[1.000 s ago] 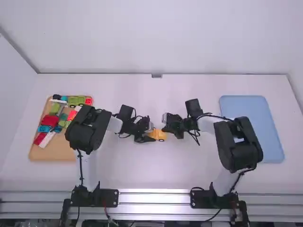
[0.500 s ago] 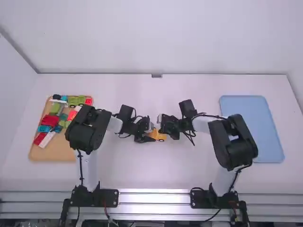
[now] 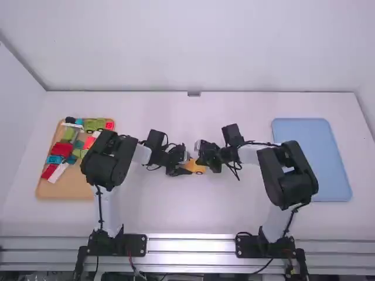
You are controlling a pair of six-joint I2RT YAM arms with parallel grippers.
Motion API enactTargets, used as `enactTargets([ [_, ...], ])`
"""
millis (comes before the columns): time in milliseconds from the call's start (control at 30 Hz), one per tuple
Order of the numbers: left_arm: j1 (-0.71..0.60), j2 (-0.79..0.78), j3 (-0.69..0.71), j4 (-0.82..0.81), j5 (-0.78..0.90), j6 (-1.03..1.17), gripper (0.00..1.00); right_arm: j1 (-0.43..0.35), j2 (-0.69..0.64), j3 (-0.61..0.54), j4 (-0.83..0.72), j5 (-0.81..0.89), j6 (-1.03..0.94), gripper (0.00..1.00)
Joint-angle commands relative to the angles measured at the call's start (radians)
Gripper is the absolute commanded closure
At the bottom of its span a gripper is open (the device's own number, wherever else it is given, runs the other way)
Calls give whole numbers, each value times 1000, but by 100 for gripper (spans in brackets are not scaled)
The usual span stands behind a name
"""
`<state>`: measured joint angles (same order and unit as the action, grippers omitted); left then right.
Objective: Assemble lego blocks to make yellow taxi
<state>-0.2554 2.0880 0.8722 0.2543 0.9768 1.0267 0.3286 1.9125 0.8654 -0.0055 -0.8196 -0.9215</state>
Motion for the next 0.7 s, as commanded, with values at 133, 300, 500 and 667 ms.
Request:
enactTargets([
  [133,-6,5,4,34,-25,-121,55,-15,70,-99,43,216,69,100],
  [300,-6,5,4,34,-26,-121,55,-14,69,-85,51,213,69,100],
  [500,-6,5,4,35,-29,-121,51,-26,29,22,48,102,58,100],
  [667,-6,5,4,41,-55,-121,49,-51,-50,91,48,85,85,76],
])
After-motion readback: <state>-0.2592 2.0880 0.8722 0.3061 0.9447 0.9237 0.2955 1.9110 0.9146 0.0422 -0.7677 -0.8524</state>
